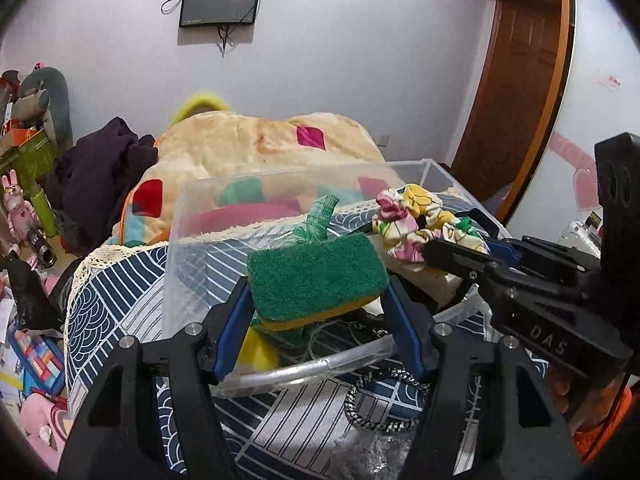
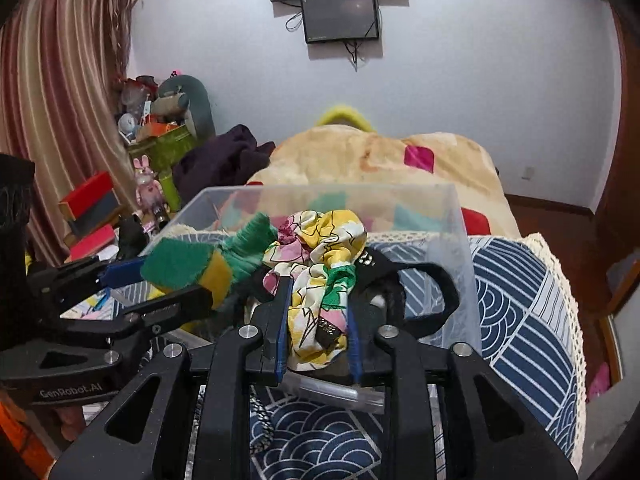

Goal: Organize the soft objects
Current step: 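Drop the sponge into the clear box with the left tool while the right tool drops the scrunchie in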

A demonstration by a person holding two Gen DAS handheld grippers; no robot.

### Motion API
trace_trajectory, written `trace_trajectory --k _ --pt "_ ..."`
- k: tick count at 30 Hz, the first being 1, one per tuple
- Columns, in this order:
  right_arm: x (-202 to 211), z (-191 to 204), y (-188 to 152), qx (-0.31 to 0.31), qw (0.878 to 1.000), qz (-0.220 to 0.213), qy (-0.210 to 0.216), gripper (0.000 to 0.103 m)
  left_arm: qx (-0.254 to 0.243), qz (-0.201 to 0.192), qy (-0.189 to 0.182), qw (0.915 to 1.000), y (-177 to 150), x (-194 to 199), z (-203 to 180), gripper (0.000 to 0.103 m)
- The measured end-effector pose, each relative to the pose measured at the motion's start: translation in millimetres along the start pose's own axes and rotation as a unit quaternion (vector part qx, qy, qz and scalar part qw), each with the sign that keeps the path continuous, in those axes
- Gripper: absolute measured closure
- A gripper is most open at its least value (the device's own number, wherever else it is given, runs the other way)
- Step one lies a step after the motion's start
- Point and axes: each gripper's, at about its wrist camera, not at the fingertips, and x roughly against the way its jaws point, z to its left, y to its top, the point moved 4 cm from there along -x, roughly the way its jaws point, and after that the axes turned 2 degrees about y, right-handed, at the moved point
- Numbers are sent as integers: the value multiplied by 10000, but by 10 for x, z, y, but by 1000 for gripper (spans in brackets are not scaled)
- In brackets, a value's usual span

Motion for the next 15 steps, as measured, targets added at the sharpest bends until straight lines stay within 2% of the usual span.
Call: trace_trajectory --k 3,7,10,12,14,15 --pt "30 -6 -19 38 10000 -5 -26 77 2 70 17 10000 -6 -39 -14 37" --pt "88 3 -17 95 9999 -16 -32 60 38 133 6 9999 -25 -15 -12 26" --pt "184 17 -25 226 9995 -125 -172 50 12 46 31 10000 -31 86 -2 24" --pt "241 22 -18 298 9992 -175 -208 47 -19 -43 42 10000 -43 190 -6 21" --pt "339 19 -37 343 9989 -229 -216 43 -37 -140 87 9999 -61 302 -4 12" --pt "368 10 -36 347 9988 -261 -224 38 -43 -186 110 9998 -75 354 -2 11"
